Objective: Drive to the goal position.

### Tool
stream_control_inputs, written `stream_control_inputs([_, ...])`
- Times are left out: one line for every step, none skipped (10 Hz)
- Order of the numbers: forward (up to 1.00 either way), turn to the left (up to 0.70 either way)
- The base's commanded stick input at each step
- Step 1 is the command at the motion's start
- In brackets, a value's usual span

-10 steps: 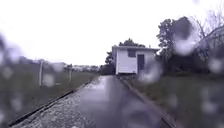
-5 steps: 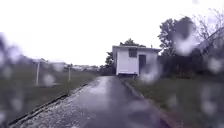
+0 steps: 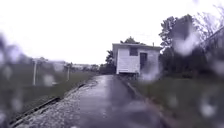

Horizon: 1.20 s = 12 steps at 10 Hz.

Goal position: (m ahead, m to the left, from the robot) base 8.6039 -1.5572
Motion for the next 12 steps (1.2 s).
stream_control_inputs([0.68, 0.00])
stream_control_inputs([0.68, 0.00])
stream_control_inputs([0.68, 0.00])
stream_control_inputs([0.68, 0.00])
stream_control_inputs([0.68, 0.00])
stream_control_inputs([0.68, 0.00])
stream_control_inputs([0.68, 0.00])
stream_control_inputs([0.68, 0.00])
stream_control_inputs([0.68, 0.00])
stream_control_inputs([0.68, 0.00])
stream_control_inputs([0.68, 0.00])
stream_control_inputs([0.68, 0.00])
